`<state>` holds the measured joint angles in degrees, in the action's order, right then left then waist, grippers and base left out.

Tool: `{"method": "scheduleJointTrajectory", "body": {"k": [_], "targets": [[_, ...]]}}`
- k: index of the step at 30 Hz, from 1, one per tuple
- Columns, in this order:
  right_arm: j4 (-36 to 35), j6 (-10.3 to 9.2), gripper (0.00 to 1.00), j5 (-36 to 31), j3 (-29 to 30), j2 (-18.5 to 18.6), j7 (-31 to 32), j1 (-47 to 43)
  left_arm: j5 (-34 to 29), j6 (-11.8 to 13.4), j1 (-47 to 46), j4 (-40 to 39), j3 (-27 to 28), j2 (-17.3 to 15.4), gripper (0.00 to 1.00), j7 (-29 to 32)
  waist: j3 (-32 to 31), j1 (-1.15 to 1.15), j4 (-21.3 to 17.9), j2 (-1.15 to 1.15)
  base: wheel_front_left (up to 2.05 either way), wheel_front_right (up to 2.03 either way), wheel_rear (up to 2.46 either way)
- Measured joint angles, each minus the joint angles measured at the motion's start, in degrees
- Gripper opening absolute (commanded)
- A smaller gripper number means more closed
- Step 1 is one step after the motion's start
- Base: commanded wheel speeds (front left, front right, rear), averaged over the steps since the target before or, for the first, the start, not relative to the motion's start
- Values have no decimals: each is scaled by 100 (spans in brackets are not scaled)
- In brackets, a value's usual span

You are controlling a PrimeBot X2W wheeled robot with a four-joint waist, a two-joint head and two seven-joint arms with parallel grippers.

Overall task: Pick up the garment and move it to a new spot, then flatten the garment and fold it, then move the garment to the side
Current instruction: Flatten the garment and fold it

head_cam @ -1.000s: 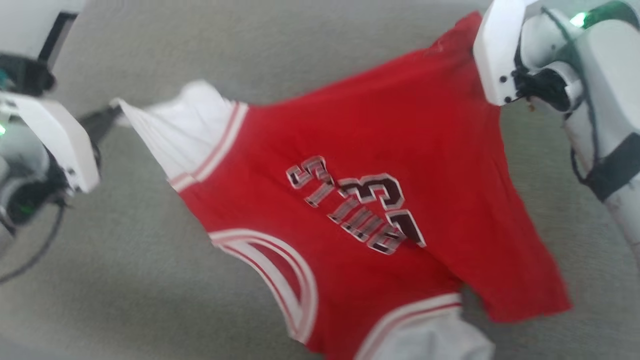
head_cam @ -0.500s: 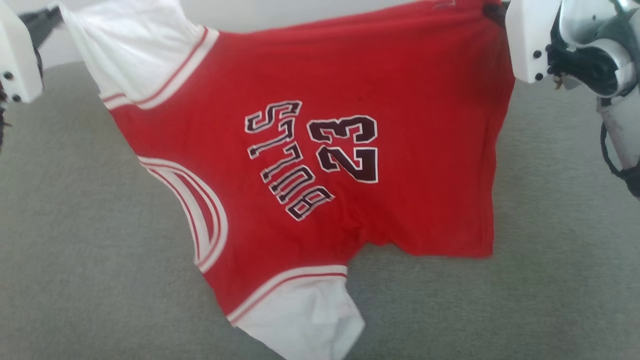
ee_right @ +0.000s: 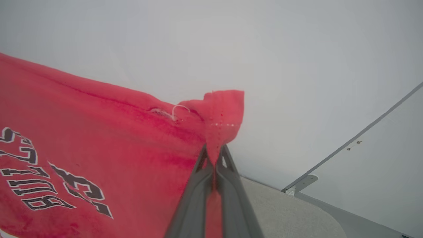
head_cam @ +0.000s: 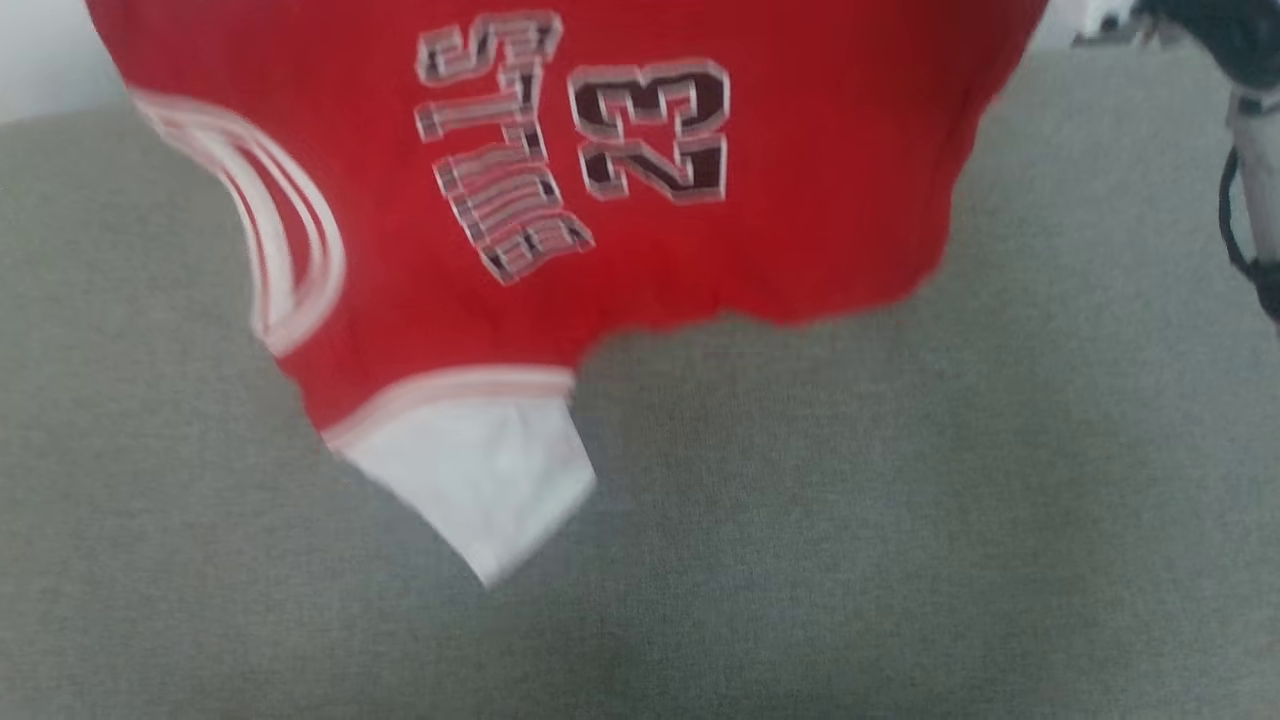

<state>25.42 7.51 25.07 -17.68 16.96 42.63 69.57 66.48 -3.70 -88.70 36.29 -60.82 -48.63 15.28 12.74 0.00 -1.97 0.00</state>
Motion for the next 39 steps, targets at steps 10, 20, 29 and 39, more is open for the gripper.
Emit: {"method": "scheduleJointTrajectory", "body": {"k": [10, 20, 29, 39], "targets": [[736, 0, 0, -2070, 1169, -1012, -2373, 1059, -949, -296, -1524, 1092, 257, 491, 0, -2112, 1103, 0, -35, 0, 0, 0, 0], [1393, 0, 0, -3629, 1797, -1358, -3711, 1532, -1808, -361, -2012, 1049, 946, 689, 0, -3026, 1645, 0, 142, 0, 0, 0, 0], [2217, 1, 0, -3371, 1456, -1397, -3506, 818, -1287, -380, -278, 995, 424, 723, 0, -2942, 1523, 0, 348, 0, 0, 0, 0], [2453, 1, 0, -2058, 740, -1407, -2744, -485, -71, -380, 1174, 494, -389, 404, 0, -1846, 1198, 0, 536, 0, 0, 0, 0]]}}
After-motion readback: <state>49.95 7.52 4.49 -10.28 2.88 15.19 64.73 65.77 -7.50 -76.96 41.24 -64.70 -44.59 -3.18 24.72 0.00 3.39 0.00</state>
